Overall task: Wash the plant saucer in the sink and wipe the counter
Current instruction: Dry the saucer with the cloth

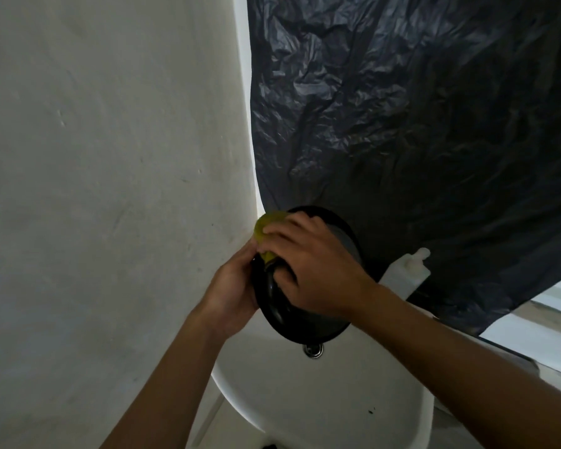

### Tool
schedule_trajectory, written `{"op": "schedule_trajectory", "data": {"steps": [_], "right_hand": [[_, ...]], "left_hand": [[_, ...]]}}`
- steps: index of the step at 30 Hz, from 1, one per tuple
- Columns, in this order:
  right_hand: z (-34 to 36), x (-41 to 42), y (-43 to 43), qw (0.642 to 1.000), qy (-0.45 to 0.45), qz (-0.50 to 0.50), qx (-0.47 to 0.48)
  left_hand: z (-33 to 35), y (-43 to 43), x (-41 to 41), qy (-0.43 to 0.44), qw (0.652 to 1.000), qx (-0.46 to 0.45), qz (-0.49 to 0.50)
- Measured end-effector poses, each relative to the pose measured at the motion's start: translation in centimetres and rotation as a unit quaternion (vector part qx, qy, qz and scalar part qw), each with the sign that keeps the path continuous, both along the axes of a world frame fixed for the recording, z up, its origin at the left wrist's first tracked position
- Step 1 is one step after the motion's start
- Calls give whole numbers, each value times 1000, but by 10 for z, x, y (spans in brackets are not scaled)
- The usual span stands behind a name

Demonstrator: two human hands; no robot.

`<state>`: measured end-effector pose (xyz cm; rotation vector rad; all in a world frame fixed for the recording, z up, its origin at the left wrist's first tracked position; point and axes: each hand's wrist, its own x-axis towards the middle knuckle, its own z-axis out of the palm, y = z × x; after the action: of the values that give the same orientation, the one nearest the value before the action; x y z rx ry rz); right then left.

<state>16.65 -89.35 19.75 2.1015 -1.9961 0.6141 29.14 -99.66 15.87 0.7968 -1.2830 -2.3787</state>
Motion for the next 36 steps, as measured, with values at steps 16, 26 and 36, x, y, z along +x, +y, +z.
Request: {"op": "schedule_trajectory", "data": {"steps": [16,26,36], "right_hand": [[-48,-33,75,752,-481,-339,-298],[-48,-38,84,529,-836,-148,-20],[0,-25,93,778,-621,-75,56]], "left_hand": [[-18,-27,30,36,988,96,112],[-35,-13,8,-13,987,132,91],[-25,-27,3,-199,978,64,-18]]}}
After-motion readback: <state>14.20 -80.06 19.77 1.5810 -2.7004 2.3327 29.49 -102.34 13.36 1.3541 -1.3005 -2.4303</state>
